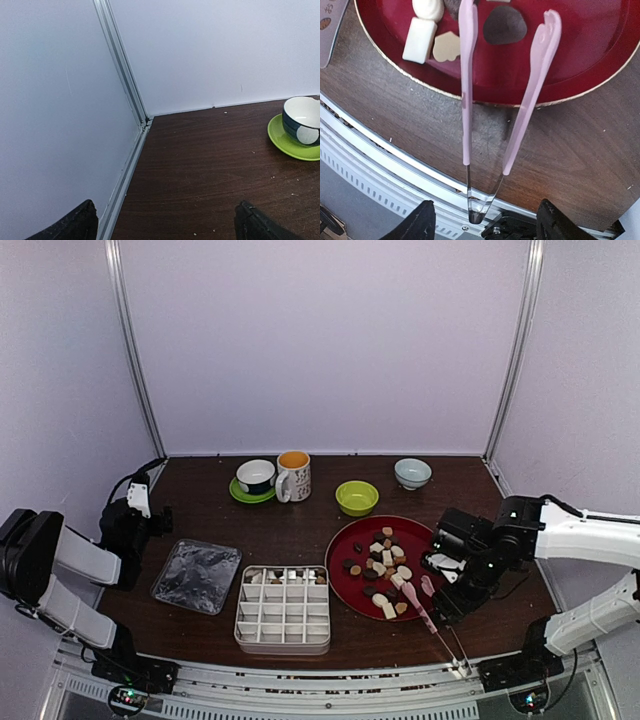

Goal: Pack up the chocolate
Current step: Pick up the clamp from the corner of the board.

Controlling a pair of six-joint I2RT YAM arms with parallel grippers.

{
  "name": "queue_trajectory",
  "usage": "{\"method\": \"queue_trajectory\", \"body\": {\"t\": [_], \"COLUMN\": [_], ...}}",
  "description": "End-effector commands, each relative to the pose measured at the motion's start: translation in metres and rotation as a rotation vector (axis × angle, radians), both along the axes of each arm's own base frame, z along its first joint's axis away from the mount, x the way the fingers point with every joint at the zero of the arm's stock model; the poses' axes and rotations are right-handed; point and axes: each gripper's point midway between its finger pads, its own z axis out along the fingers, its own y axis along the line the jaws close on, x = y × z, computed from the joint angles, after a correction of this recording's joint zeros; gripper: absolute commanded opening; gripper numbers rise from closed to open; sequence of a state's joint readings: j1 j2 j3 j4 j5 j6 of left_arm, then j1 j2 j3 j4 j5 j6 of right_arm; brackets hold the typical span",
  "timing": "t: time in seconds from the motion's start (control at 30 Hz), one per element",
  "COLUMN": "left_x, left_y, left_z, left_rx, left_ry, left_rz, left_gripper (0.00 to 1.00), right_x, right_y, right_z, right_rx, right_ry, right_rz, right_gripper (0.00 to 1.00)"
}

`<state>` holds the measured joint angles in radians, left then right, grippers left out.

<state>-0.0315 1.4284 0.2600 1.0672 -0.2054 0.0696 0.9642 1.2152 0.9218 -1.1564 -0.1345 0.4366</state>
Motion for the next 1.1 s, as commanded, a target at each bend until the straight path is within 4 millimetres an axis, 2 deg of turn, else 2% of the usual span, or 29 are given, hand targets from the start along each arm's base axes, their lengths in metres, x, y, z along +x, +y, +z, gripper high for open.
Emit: {"method": "queue_trajectory", "body": {"t": [0.0, 0.1, 0.3, 0.4, 0.53, 0.7, 0.87, 1.07], "left_x": [0.004, 0.004, 0.004, 0.004, 0.004, 0.004, 0.004, 0.004], "left_y": [0.004, 0.004, 0.004, 0.004, 0.004, 0.005, 0.004, 0.004], "left_z": [0.013, 0.012, 0.012, 0.013, 0.013, 0.013, 0.012, 0.012], "left_rx": [-0.001, -0.001, -0.001, -0.001, -0.001, -0.002, -0.001, -0.001], "left_ry": [-0.042, -0.040, -0.041, -0.042, -0.042, -0.042, -0.041, -0.041], "left_rz": [0.015, 0.015, 0.015, 0.015, 0.015, 0.016, 0.015, 0.015], "left_gripper": [0.98, 0.98, 0.98, 0.98, 0.98, 0.98, 0.98, 0.98], "right_x": [-0.010, -0.014, -0.010, -0.012, -0.013, -0.018, -0.021, -0.017], "right_y": [0.000, 0.003, 0.002, 0.005, -0.001, 0.002, 0.001, 0.002], "right_z": [-0.014, -0.024, -0.044, -0.055, -0.066, -0.074, -0.082, -0.075], "right_rx": [0.006, 0.034, 0.063, 0.082, 0.042, 0.047, 0.066, 0.101], "right_ry": [-0.026, -0.046, -0.102, -0.107, -0.137, -0.158, -0.185, -0.223], "right_rz": [-0.057, -0.108, -0.198, -0.212, -0.213, -0.214, -0.227, -0.234], "right_gripper": [0.70, 0.70, 0.67, 0.66, 0.63, 0.58, 0.49, 0.38]}}
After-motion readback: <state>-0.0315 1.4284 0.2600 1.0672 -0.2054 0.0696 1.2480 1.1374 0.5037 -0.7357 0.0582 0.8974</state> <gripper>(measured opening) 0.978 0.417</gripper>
